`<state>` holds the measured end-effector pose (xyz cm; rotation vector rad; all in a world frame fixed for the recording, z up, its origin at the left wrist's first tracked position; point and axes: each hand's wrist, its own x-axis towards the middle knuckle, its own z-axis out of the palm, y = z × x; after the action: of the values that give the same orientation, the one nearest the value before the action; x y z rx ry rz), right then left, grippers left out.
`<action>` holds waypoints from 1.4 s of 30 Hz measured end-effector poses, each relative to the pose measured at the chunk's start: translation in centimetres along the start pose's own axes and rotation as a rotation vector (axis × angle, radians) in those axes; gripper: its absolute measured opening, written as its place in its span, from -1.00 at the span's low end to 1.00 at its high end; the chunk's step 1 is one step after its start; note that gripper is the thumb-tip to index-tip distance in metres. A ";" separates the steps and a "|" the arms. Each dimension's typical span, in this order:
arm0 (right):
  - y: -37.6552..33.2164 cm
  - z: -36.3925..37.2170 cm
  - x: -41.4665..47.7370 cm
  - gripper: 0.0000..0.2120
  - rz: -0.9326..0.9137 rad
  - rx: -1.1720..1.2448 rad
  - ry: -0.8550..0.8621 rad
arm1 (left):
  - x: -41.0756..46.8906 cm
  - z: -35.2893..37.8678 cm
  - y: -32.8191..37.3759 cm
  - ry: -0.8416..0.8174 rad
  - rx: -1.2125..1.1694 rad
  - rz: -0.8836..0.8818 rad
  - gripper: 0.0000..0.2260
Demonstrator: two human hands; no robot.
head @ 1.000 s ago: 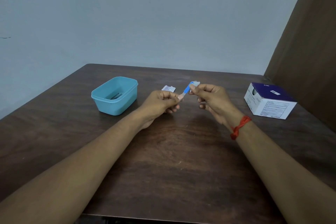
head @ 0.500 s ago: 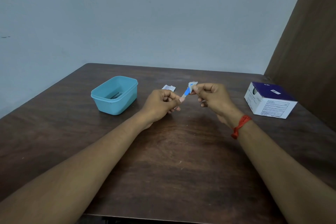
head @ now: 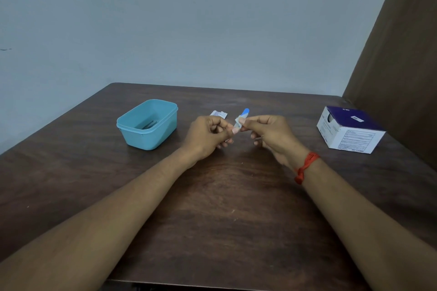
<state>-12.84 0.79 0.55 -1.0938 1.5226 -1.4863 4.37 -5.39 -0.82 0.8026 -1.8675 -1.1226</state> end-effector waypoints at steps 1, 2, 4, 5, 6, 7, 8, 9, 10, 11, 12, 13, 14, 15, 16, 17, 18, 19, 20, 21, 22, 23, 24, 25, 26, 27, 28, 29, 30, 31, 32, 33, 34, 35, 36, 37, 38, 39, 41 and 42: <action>0.0 0.0 0.0 -0.85 -0.006 0.009 0.008 | 0.0 0.0 0.0 -0.005 -0.001 -0.004 -0.92; -0.1 0.0 0.1 -0.84 -0.014 0.021 0.025 | 0.0 0.0 0.0 -0.012 -0.003 -0.008 -0.92; -0.2 -0.3 0.2 -0.83 -0.029 0.054 0.076 | 0.0 0.1 0.1 -0.030 0.006 -0.011 -0.90; -0.3 -0.5 0.3 -0.83 -0.032 0.069 0.096 | 0.0 0.1 0.1 -0.037 0.012 -0.014 -0.89; -0.3 -0.6 0.3 -0.83 -0.030 0.077 0.105 | -0.1 0.2 0.1 -0.041 0.014 -0.016 -0.88; -0.2 -0.6 0.3 -0.83 -0.025 0.079 0.104 | -0.1 0.2 0.1 -0.042 0.014 -0.018 -0.88; -0.1 -0.5 0.3 -0.82 -0.016 0.074 0.093 | -0.1 0.2 0.1 -0.040 0.012 -0.018 -0.87; 0.0 -0.5 0.3 -0.81 -0.001 0.062 0.073 | -0.1 0.2 0.1 -0.035 0.010 -0.019 -0.87; 0.1 -0.4 0.2 -0.80 0.017 0.046 0.045 | -0.1 0.2 0.1 -0.029 0.007 -0.020 -0.87; 0.2 -0.3 0.2 -0.79 0.034 0.029 0.015 | -0.1 0.2 0.1 -0.025 0.007 -0.022 -0.86; 0.2 -0.3 0.1 -0.79 0.045 0.014 -0.009 | -0.1 0.2 0.1 -0.025 0.010 -0.026 -0.87; 0.3 -0.3 0.1 -0.79 0.050 0.003 -0.023 | -0.1 0.2 0.0 -0.026 0.014 -0.030 -0.87; 0.3 -0.3 0.0 -0.80 0.047 -0.003 -0.025 | -0.1 0.1 0.0 -0.029 0.015 -0.033 -0.88; 0.2 -0.3 0.1 -0.81 0.038 -0.007 -0.016 | -0.1 0.1 0.0 -0.032 0.011 -0.033 -0.89; 0.2 -0.3 0.1 -0.82 0.024 -0.006 0.002 | 0.0 0.1 0.0 -0.035 0.003 -0.032 -0.90; 0.1 -0.3 0.1 -0.83 0.007 0.004 0.028 | 0.0 0.1 0.0 -0.038 -0.005 -0.030 -0.90; 0.0 -0.3 0.2 -0.82 -0.012 0.027 0.061 | 0.0 0.1 0.0 -0.044 -0.011 -0.030 -0.90; -0.1 -0.4 0.3 -0.82 -0.029 0.055 0.097 | 0.0 0.1 0.0 -0.052 -0.014 -0.032 -0.90; -0.2 -0.6 0.4 -0.81 -0.043 0.080 0.127 | 0.0 0.2 0.0 -0.062 -0.016 -0.036 -0.89; -0.3 -0.7 0.4 -0.81 -0.051 0.093 0.146 | 0.0 0.2 0.0 -0.070 -0.018 -0.038 -0.89; -0.3 -0.9 0.4 -0.80 -0.052 0.095 0.152 | 0.0 0.2 0.0 -0.076 -0.020 -0.037 -0.89; -0.2 -0.9 0.4 -0.80 -0.046 0.087 0.141 | 0.0 0.2 0.0 -0.080 -0.024 -0.035 -0.89; -0.2 -0.9 0.3 -0.80 -0.033 0.072 0.114 | 0.0 0.2 0.0 -0.080 -0.030 -0.033 -0.89; -0.1 -0.8 0.2 -0.80 -0.015 0.052 0.075 | 0.0 0.1 -0.1 -0.074 -0.038 -0.033 -0.89; -0.1 -0.7 0.1 -0.80 0.004 0.028 0.028 | 0.0 0.1 -0.1 -0.066 -0.044 -0.035 -0.89; 0.0 -0.6 0.0 -0.80 0.017 0.001 -0.018 | 0.0 0.1 -0.2 -0.058 -0.048 -0.039 -0.89; 0.1 -0.4 -0.1 -0.81 0.022 -0.028 -0.055 | 0.0 0.0 -0.2 -0.053 -0.049 -0.044 -0.89; 0.1 -0.3 -0.2 -0.81 0.019 -0.051 -0.073 | 0.0 0.0 -0.2 -0.051 -0.049 -0.045 -0.89; 0.1 -0.2 -0.2 -0.82 0.012 -0.062 -0.071 | 0.1 -0.1 -0.2 -0.051 -0.049 -0.045 -0.89; 0.1 -0.1 -0.2 -0.82 0.002 -0.061 -0.053 | 0.1 -0.1 -0.2 -0.052 -0.051 -0.045 -0.89; 0.0 -0.1 -0.2 -0.82 -0.006 -0.047 -0.025 | 0.1 -0.1 -0.2 -0.055 -0.055 -0.044 -0.90; 0.0 -0.1 -0.1 -0.82 -0.012 -0.021 0.008 | 0.0 -0.1 -0.2 -0.059 -0.059 -0.042 -0.91; -0.1 -0.2 0.0 -0.82 -0.017 0.013 0.040 | 0.0 -0.1 -0.1 -0.063 -0.061 -0.042 -0.91; -0.2 -0.4 0.1 -0.81 -0.023 0.041 0.066 | 0.0 -0.1 -0.1 -0.066 -0.060 -0.043 -0.90; -0.3 -0.5 0.2 -0.81 -0.029 0.057 0.083 | 0.0 -0.1 0.0 -0.066 -0.058 -0.045 -0.89; -0.3 -0.7 0.3 -0.80 -0.033 0.063 0.093 | 0.0 -0.1 0.0 -0.067 -0.057 -0.047 -0.88; -0.3 -0.7 0.3 -0.80 -0.033 0.064 0.094 | 0.0 0.0 0.0 -0.068 -0.058 -0.050 -0.88; -0.2 -0.7 0.3 -0.80 -0.026 0.062 0.090 | 0.0 0.0 0.0 -0.070 -0.057 -0.053 -0.88; -0.1 -0.5 0.2 -0.80 -0.005 0.036 0.060 | 0.0 -0.1 0.0 -0.071 -0.056 -0.056 -0.90; 0.0 -0.4 0.1 -0.80 0.006 0.012 0.034 | 0.0 -0.1 0.0 -0.070 -0.056 -0.057 -0.91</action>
<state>-13.29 0.87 0.59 -1.0612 1.5363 -1.5152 4.44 -5.40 -0.82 0.7980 -1.8727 -1.2474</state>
